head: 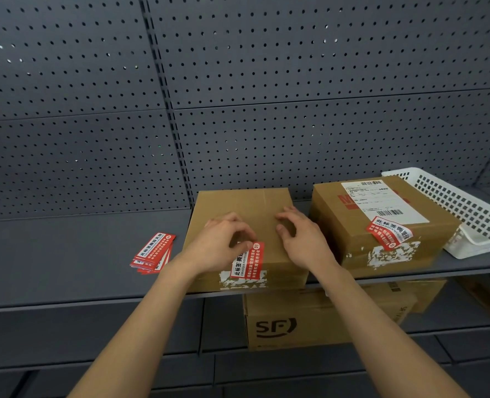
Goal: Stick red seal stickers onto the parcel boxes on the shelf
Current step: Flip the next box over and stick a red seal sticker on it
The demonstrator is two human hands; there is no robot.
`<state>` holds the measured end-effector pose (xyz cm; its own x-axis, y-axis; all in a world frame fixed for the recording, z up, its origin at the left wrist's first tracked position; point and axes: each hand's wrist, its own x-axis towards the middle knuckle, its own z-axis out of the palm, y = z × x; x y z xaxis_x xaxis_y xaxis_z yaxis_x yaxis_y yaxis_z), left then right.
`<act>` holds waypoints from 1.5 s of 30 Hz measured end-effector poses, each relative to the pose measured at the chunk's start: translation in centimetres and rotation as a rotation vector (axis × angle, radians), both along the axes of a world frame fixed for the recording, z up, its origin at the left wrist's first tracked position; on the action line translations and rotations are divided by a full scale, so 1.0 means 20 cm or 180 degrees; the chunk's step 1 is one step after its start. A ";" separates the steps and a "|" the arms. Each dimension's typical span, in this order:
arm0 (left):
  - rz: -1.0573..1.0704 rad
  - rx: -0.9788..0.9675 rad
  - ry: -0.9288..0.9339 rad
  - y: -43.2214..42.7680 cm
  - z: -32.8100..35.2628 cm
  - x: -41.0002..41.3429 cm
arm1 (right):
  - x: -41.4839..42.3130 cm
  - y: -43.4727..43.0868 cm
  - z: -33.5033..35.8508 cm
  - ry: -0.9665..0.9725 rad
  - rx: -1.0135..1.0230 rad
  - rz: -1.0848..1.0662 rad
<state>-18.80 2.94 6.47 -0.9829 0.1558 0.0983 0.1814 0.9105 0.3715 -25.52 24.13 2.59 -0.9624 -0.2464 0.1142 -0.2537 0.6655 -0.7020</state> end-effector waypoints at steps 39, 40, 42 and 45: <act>-0.0231 0.0953 0.0727 0.02 0.01 0.26 | 0.05 0.07 -0.01 0.0842 -0.0475 0.0429; -0.0223 0.0959 0.0717 0.03 0.01 0.26 | 0.09 0.08 -0.01 0.0994 -0.0561 0.0629; -0.0222 0.0951 0.0707 0.03 0.00 0.24 | 0.17 0.09 -0.01 0.1079 -0.0303 0.1039; -0.0245 0.1009 0.0720 0.02 -0.01 0.23 | 0.21 0.06 -0.04 0.1018 0.0251 0.1231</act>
